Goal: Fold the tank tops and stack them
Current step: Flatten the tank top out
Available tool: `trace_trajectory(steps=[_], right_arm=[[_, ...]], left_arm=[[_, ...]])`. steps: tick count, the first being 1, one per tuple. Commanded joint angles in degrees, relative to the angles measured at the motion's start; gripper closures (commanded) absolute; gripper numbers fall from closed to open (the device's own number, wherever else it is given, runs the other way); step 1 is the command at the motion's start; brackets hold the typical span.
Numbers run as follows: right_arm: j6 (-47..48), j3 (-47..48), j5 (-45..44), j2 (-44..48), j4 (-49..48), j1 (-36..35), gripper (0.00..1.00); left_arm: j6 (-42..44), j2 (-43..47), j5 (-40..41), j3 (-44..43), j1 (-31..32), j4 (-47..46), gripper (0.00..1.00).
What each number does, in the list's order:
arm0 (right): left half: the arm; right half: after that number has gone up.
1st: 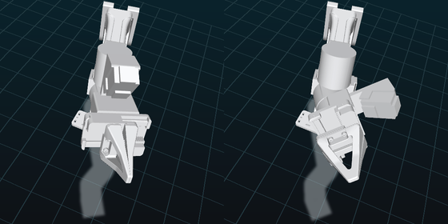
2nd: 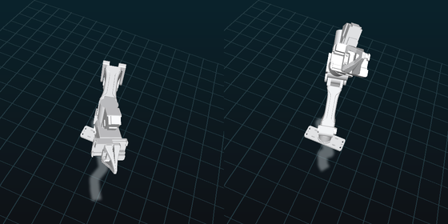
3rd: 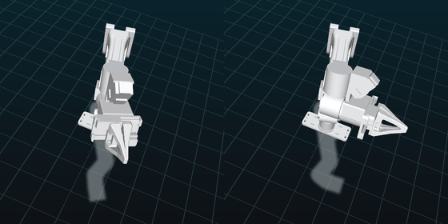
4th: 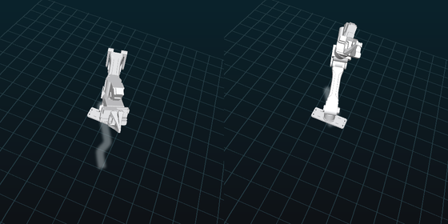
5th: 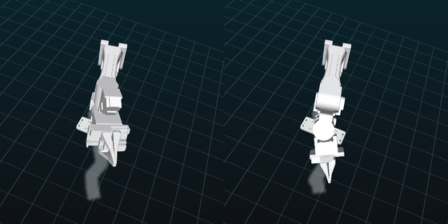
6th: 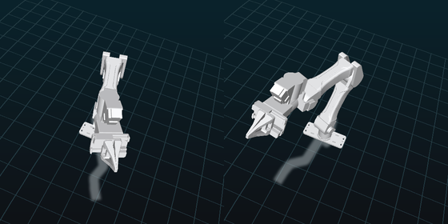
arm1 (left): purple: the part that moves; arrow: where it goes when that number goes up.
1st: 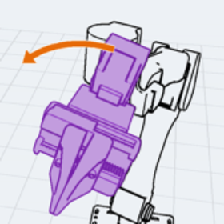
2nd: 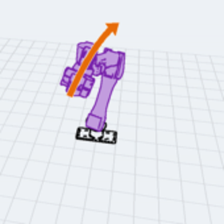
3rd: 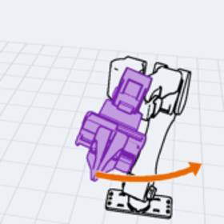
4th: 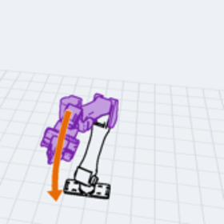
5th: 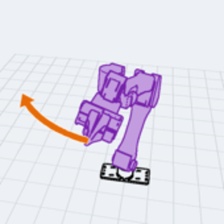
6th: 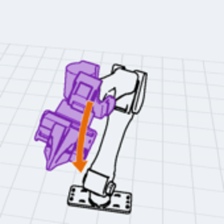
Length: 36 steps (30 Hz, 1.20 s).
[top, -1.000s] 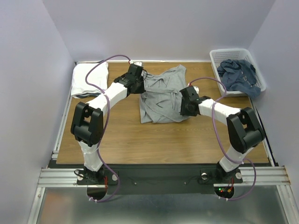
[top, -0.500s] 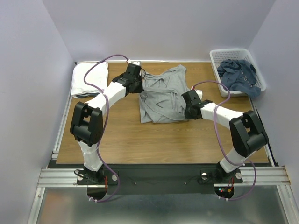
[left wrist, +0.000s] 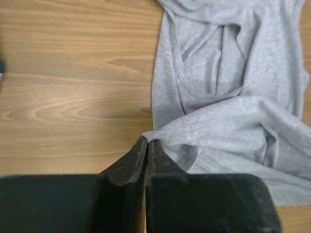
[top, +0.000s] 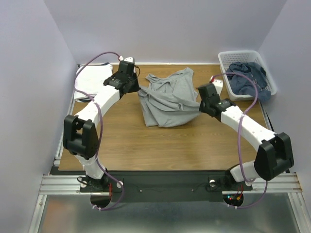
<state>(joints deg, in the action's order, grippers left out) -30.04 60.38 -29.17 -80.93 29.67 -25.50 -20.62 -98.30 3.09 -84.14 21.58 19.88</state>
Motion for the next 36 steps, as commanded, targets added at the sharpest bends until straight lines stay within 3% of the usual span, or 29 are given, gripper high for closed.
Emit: trace_trajectory(steps=[1, 4, 9, 15, 18, 27, 36], right_arm=[[3.05, 13.92, -8.43, 4.28, 0.39, 1.76, 1.0], [6.13, 22.82, -9.59, 2.98, 0.65, 3.78, 1.0], [11.92, 47.13, -11.43, -2.03, 0.56, 4.58, 1.0], [17.91, 72.02, -10.56, -8.98, 0.39, 4.58, 0.99], [20.71, 78.81, -9.94, -10.39, -0.57, 4.58, 1.0], [24.51, 79.46, -9.77, -6.62, -7.96, 4.58, 0.99], [24.25, 76.91, -8.28, -7.48, -12.18, 4.67, 0.99]], left_arm=[[-0.91, 7.59, 0.95, -6.54, -2.59, 0.33, 1.0], [-1.52, 9.87, 0.95, -11.12, -5.05, 1.21, 1.0], [-3.54, 12.34, 0.78, -24.65, -7.61, 0.95, 1.0], [-6.01, 17.08, -1.16, -33.54, -8.05, -8.44, 1.0], [-6.45, 19.54, -0.9, -35.04, -8.05, -14.76, 1.0], [-6.97, 22.45, -0.28, -38.12, -8.05, -21.81, 1.0], [-7.41, 19.56, -0.98, -38.38, -8.05, -21.37, 1.0]])
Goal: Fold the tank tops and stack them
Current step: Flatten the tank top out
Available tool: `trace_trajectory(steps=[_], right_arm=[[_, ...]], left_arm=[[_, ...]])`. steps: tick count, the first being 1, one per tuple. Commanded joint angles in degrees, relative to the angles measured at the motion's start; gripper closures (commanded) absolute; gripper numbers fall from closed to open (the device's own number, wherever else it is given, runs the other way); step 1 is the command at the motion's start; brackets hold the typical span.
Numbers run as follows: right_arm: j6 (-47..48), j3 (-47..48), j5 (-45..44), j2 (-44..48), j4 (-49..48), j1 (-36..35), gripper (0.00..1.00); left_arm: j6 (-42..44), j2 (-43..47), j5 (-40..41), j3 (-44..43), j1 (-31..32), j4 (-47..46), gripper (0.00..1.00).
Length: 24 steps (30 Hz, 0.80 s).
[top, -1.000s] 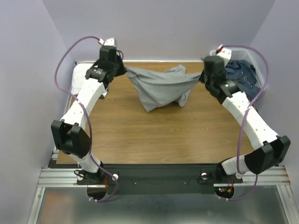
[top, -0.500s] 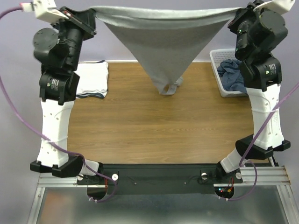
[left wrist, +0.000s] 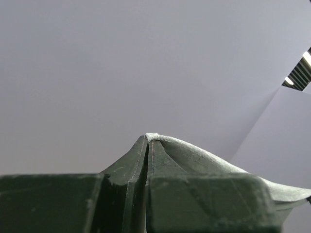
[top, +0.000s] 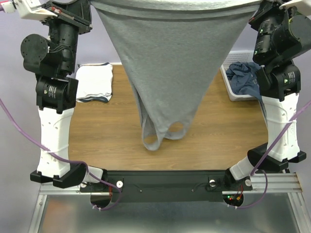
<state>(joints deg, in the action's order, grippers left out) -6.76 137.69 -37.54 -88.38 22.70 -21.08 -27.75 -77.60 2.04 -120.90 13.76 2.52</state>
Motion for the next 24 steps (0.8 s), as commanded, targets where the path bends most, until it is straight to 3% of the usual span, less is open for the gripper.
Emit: trace_trajectory(steps=[1, 8, 14, 15, 17, 24], right_arm=[[0.7, -0.66, 0.36, -0.47, -5.3, 0.16, 0.99], [-0.61, 3.0, 3.6, -10.02, -7.14, 1.74, 0.99], [-10.19, 13.65, 13.89, -20.95, -8.11, 8.16, 0.99], [-12.03, 13.4, 15.03, -21.39, -9.67, 8.94, 0.99], [-13.01, 11.56, 15.48, -20.7, -12.14, 9.48, 0.99], [-16.26, 4.36, 14.42, -13.06, -17.33, 13.43, 0.99]], left_arm=[[-0.29, -1.58, 0.07, -1.36, -0.22, -4.11, 1.0], [-0.81, -8.43, -1.78, -1.7, -0.4, -7.35, 1.0], [-2.57, -24.07, -8.63, -18.73, -1.71, -6.93, 1.0], [-3.88, -27.22, -11.07, -24.41, -2.76, -7.53, 1.0], [-6.07, -28.91, -13.98, -27.71, -4.25, -10.06, 1.0], [-15.3, -27.6, -21.81, -23.24, -11.81, -18.95, 1.0]])
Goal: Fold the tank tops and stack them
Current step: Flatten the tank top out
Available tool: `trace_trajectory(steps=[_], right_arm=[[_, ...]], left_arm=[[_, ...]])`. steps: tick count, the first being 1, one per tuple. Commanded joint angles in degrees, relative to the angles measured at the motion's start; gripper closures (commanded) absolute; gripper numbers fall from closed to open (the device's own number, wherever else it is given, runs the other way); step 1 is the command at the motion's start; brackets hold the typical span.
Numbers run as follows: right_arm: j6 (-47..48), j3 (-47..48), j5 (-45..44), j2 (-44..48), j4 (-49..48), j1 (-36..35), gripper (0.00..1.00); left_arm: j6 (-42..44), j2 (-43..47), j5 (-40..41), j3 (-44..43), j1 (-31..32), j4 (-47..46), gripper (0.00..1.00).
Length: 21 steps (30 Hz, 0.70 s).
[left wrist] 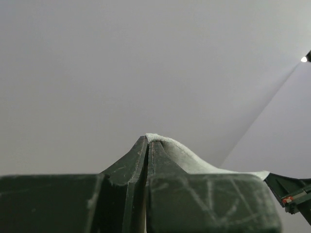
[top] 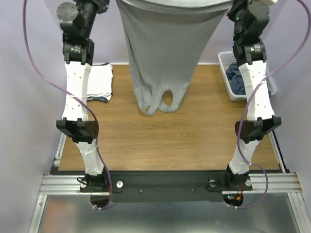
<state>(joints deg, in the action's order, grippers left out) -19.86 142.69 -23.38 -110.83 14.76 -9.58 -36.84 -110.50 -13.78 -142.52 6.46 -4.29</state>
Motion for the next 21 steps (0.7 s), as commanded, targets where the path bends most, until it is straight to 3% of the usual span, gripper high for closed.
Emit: trace_trajectory(steps=[1, 3, 7, 9, 10, 12, 13, 15, 16, 18, 21], right_arm=[[-3.78, -4.4, 0.09, 12.18, -9.4, 2.29, 0.99], [-4.83, -9.69, -0.18, 15.97, -9.49, 2.29, 0.99], [-8.34, -31.2, -1.41, 28.36, -9.58, 2.29, 0.99], [-11.15, -50.4, -0.89, 38.7, -9.49, 2.2, 0.99], [-12.56, -50.49, -0.45, 38.75, -9.49, 2.29, 0.99], [-15.46, -61.17, 0.43, 46.35, -9.4, 2.2, 0.99], [-18.69, -71.83, 2.0, 48.84, -9.32, 2.29, 0.99], [-24.23, -81.74, 5.6, 56.37, -8.35, 2.29, 0.99], [-26.35, -92.49, 7.01, 59.12, -8.09, 2.2, 0.99], [-30.57, -102.39, 10.0, 63.0, -7.39, 2.2, 0.99], [-36.82, -117.26, 16.33, 70.55, -5.46, 2.2, 0.99]], left_arm=[[-7.71, 5.21, -8.0, -1.45, -5.48, -13.1, 1.0], [-12.69, 4.42, -10.64, -1.53, -8.54, -14.16, 1.0], [-18.96, 3.79, -20.64, 0.65, -10.68, -14.16, 1.0], [-19.15, 6.24, -25.48, 12.8, -9.63, -13.47, 1.0], [-18.45, 7.83, -26.29, 12.88, -9.62, -13.46, 1.0], [-15.13, 11.86, -26.13, 27.55, -7.26, -10.57, 1.0], [-11.01, 16.15, -23.25, 32.6, -4.9, -5.86, 1.0], [-7.73, 20.74, -19.9, 48.68, -2.43, -3.28, 1.0], [-6.94, 25.02, -15.97, 54.05, -1.37, -1.78, 1.0], [-6.84, 28.83, -13.91, 70.51, 1.0, -2.03, 1.0], [-5.19, 34.46, -10.57, 87.33, 2.76, -2.65, 1.0]])
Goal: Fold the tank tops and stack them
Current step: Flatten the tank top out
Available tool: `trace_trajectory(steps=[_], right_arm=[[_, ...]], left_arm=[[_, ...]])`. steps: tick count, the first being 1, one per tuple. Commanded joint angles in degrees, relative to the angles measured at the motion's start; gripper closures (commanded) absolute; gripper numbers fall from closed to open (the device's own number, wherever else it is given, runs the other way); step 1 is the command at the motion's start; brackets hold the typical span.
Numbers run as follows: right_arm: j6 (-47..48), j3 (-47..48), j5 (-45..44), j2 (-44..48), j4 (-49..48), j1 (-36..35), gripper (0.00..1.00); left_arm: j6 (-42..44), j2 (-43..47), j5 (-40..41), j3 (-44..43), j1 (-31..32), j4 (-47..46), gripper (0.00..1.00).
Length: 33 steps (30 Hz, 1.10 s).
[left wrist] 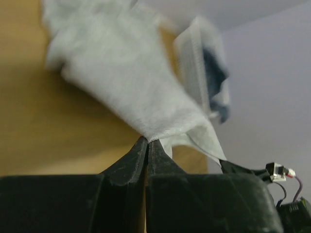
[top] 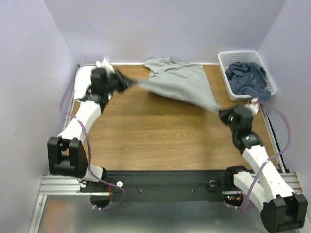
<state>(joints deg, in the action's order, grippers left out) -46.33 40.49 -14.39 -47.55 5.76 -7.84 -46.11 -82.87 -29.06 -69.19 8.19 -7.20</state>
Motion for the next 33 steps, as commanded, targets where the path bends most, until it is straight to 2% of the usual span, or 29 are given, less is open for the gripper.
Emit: trace_trajectory(steps=[1, 3, 6, 11, 12, 13, 15, 16, 17, 19, 21, 27, 30, 33], right_arm=[[-12.45, -17.7, 7.88, 10.25, 3.64, 0.45, 0.99], [-12.91, -21.85, 9.29, 12.21, 5.3, 0.45, 0.99], [-13.0, -24.48, 10.95, 12.39, 7.24, 0.37, 0.99], [-13.88, -28.62, 13.34, 12.83, 8.04, 0.45, 0.98], [-13.53, -28.89, 13.43, 13.01, 8.39, 0.37, 0.94], [-12.48, -28.63, 13.51, 13.18, 8.74, 0.45, 0.82], [-11.25, -27.75, 13.34, 13.8, 10.14, 0.45, 0.69], [-8.72, -25.48, 13.25, 14.5, 11.11, 0.45, 0.59], [-8.69, -25.46, 13.25, 14.5, 11.12, 0.45, 0.59], [-5.73, -23.19, 12.9, 14.07, 12.17, 0.45, 0.5], [-3.0, -20.11, 12.99, 12.75, 12.78, 0.37, 0.47], [2.98, -14.83, 14.04, 7.39, 10.69, 0.28, 0.45], [7.03, -12.46, 19.4, 0.64, 7.52, -1.47, 0.48], [9.76, -9.56, 15.64, -7.36, 6.46, -10.76, 0.49]], left_arm=[[4.79, 8.06, 6.11, 16.86, 1.48, 0.43, 1.0], [6.63, 8.51, 6.99, 23.62, 2.62, 0.44, 1.0], [7.26, 7.73, 8.14, 28.83, 4.29, -0.18, 1.0], [8.14, 5.53, 11.48, 32.18, 6.93, -0.8, 1.0], [8.4, 5.44, 11.65, 32.53, 6.93, -0.88, 1.0], [8.75, 5.35, 12.09, 32.8, 6.93, -0.8, 1.0], [8.93, 5.87, 12.45, 33.94, 6.93, -0.8, 0.98], [8.84, 6.84, 12.45, 34.73, 6.93, -0.8, 0.95], [8.84, 6.85, 12.62, 34.73, 6.93, -0.71, 0.95], [8.23, 7.63, 12.89, 36.05, 6.93, -0.71, 0.92], [7.96, 8.25, 12.97, 37.01, 6.93, -0.62, 0.9], [7.87, 8.17, 12.54, 38.51, 7.02, -0.53, 0.9], [7.88, 7.81, 12.45, 38.52, 7.02, -0.62, 0.9], [8.14, 7.72, 12.45, 38.16, 7.02, -0.62, 0.9]])
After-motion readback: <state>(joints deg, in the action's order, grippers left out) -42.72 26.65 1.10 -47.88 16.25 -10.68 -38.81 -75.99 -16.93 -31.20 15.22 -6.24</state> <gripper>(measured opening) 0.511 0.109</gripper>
